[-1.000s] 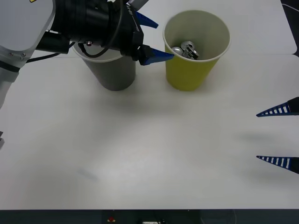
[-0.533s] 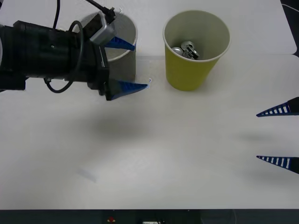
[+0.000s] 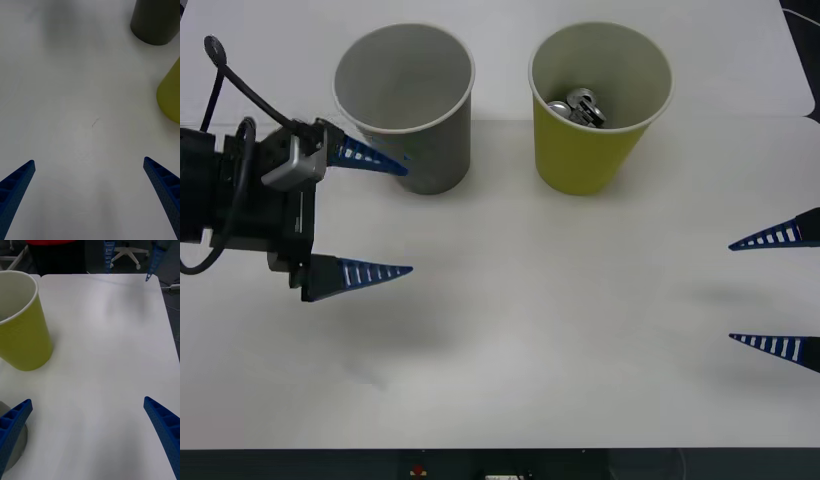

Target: Put the can into the green bin and the plastic bottle into the gray bin

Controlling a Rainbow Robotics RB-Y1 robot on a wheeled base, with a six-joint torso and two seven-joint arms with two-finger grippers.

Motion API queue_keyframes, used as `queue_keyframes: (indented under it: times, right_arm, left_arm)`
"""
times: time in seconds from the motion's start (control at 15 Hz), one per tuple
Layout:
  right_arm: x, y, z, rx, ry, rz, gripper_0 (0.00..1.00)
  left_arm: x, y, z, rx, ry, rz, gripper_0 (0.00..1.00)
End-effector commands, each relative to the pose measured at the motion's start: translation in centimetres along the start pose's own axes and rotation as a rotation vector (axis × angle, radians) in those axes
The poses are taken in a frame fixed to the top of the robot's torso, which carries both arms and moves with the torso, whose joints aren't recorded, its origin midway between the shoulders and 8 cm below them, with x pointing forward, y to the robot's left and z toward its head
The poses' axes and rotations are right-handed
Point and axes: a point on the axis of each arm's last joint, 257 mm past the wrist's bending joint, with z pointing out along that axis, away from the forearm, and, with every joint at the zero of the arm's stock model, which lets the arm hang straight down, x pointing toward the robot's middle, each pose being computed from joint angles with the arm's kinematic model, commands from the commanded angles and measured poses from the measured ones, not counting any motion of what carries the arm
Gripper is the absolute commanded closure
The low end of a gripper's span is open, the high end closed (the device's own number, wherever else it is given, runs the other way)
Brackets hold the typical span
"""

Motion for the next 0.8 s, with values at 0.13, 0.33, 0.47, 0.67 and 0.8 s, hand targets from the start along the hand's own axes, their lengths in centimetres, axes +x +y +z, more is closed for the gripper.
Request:
queue_keyframes:
  times: [0.13, 0.33, 0.47, 0.67, 0.8]
  right_arm:
    - [0.0, 0.0, 0.0, 0.0, 0.0, 0.0, 0.0]
    - [0.0, 0.0, 0.0, 0.0, 0.0, 0.0, 0.0]
    - [0.0, 0.0, 0.0, 0.0, 0.0, 0.0, 0.0]
    - [0.0, 0.0, 0.0, 0.0, 0.0, 0.0, 0.0]
    - [0.0, 0.0, 0.0, 0.0, 0.0, 0.0, 0.0]
  left_arm:
    - [2.9, -2.9, -2.1, 0.038, 0.006, 0.048, 0.0]
    - [4.4, -4.6, -3.4, 0.057, 0.014, 0.081, 0.0]
    - [5.2, -5.1, -4.1, 0.056, 0.022, 0.1, 0.0]
    - [5.9, -5.4, -4.6, 0.054, 0.04, 0.1, 0.0]
    - [6.3, -5.7, -4.9, 0.055, 0.047, 0.096, 0.0]
